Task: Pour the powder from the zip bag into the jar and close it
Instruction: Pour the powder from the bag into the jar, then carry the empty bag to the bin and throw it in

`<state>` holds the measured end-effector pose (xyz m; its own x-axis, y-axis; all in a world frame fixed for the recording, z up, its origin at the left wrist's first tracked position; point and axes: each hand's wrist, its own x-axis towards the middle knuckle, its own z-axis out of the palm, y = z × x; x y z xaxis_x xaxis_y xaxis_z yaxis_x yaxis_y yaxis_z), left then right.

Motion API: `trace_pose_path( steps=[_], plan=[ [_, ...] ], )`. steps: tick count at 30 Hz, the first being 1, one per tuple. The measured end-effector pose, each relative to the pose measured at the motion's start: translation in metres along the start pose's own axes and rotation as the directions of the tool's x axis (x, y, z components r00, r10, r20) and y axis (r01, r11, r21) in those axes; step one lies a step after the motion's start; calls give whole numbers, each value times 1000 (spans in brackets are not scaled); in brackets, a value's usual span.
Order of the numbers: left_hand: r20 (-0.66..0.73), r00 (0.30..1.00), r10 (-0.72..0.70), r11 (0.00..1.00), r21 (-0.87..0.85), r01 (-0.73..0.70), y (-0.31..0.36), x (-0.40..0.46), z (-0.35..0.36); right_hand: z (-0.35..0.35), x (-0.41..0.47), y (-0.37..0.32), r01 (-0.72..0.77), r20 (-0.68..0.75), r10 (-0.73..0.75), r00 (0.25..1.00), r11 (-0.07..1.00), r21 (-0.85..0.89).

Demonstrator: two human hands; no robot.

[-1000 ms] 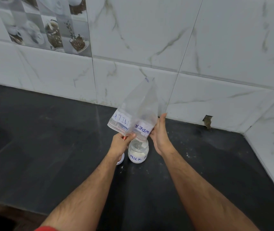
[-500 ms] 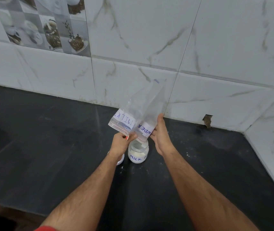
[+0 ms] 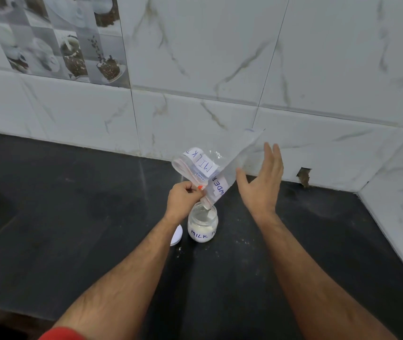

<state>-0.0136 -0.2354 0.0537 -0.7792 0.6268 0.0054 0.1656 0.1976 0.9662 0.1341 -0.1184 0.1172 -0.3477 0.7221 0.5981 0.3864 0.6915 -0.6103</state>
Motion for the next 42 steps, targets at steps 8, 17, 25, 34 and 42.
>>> trace_pose_path(
  steps=[8,17,25,34,42],
  plan=[
    [161,983,85,985,137,-107,41,21,5,3,22,13,430,362,-336,870,875,-221],
    [207,978,42,995,-100,-21,66,16,7,-19,42,24,60,361,-51,931,998,-14],
    [229,962,-150,922,-318,220,67,30,4,-46,60,39,-392,418,200,886,805,446],
    [187,976,112,945,-324,-46,94,25,36,-65,59,46,-404,460,187,868,804,437],
    [185,883,432,894,46,-447,112,33,47,-87,80,55,-338,452,126,883,838,428]
  ],
)
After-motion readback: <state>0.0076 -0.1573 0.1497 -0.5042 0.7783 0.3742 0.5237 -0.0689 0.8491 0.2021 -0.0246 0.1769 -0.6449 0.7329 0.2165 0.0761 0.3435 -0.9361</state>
